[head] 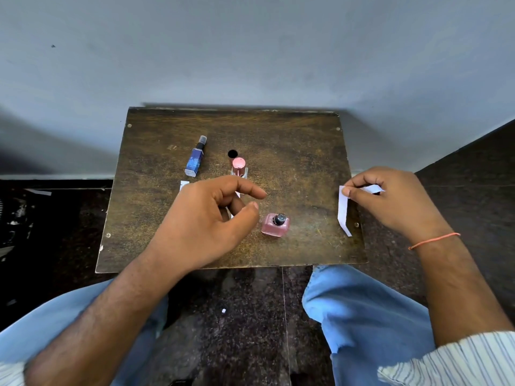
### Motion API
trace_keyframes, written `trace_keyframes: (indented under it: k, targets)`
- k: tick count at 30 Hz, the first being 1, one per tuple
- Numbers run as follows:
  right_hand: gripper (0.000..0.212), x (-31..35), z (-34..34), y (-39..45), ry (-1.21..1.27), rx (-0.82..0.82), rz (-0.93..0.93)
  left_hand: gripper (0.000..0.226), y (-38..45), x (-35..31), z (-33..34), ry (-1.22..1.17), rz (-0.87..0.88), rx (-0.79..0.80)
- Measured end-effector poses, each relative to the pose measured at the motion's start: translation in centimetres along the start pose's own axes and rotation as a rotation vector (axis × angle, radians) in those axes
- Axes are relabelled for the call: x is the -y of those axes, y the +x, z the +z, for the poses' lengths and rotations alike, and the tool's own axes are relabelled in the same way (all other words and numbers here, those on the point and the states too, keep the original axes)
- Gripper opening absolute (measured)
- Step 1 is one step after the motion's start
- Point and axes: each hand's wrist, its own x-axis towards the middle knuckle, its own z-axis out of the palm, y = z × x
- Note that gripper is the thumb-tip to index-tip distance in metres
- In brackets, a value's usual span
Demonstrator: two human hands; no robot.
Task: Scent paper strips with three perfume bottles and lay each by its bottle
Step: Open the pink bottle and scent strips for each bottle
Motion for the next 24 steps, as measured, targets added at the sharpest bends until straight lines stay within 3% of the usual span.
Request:
trace_keyframes:
  k: [10, 24]
  targets:
    - [0.008, 0.3, 1.1, 0.8, -0.065, -0.110, 0.040, 0.053, -0.8, 1.2, 0.5, 0.172, -0.022, 0.180]
    - [0.026, 0.6, 0.6, 0.8, -0.075, -0.125, 0.056, 0.061, -0.7, 1.3, 0.9, 0.199, -0.043, 0.218]
